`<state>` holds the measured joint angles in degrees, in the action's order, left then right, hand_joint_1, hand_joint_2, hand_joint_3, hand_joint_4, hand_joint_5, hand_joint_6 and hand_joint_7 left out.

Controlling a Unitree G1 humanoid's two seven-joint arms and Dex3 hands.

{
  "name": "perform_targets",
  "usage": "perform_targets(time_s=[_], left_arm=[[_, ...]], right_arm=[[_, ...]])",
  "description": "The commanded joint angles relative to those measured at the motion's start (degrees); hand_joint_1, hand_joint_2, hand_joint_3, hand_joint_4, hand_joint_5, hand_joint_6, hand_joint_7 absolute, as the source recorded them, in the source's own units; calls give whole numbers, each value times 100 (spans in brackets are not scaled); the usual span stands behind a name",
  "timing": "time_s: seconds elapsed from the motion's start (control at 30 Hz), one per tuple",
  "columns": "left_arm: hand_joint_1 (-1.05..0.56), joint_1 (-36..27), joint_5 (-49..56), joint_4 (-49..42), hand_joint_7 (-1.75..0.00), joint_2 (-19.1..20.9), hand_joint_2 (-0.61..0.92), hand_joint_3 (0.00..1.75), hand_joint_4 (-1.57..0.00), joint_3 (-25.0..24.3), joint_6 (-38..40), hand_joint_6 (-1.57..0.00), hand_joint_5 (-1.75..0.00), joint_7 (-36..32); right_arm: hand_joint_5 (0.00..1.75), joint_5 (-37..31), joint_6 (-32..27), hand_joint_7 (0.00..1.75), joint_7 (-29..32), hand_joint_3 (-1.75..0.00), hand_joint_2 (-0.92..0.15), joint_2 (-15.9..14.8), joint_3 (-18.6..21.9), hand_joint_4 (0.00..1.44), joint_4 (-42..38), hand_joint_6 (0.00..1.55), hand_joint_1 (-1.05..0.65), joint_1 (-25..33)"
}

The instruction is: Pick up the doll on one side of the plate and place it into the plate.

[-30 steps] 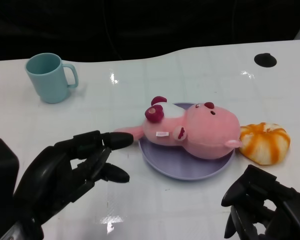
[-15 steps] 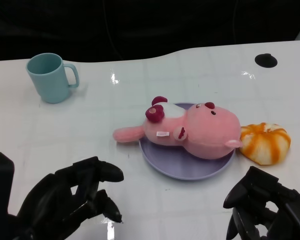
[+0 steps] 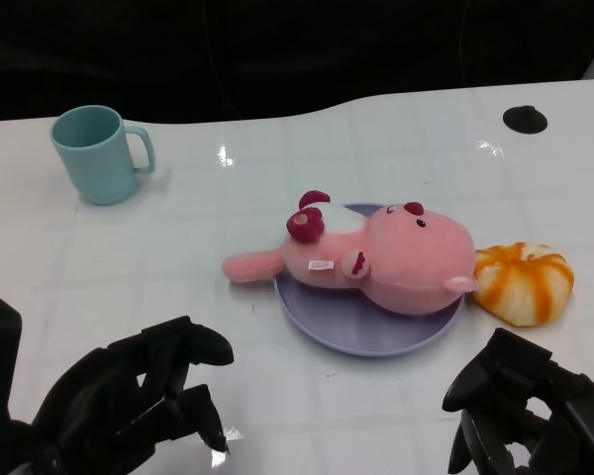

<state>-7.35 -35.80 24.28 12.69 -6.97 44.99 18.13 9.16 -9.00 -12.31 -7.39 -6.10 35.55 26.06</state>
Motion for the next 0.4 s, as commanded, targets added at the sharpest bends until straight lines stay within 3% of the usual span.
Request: perform_targets(time_s=[0.03,0.4], left_arm=[[-23,53,12,-55,-164,96,69,96,-72,68,2,-62,-175,72],[-28,102,37,-25,-160,72,66,96,-73,314,-28,-66,-175,46]], right_arm=[[175,-5,105,156,-13,-118,-58,-70,76,60,37,49,-20,10],[175,265,-64,161,-132,-118,-62,-152,268,59,103,44,-19,24]])
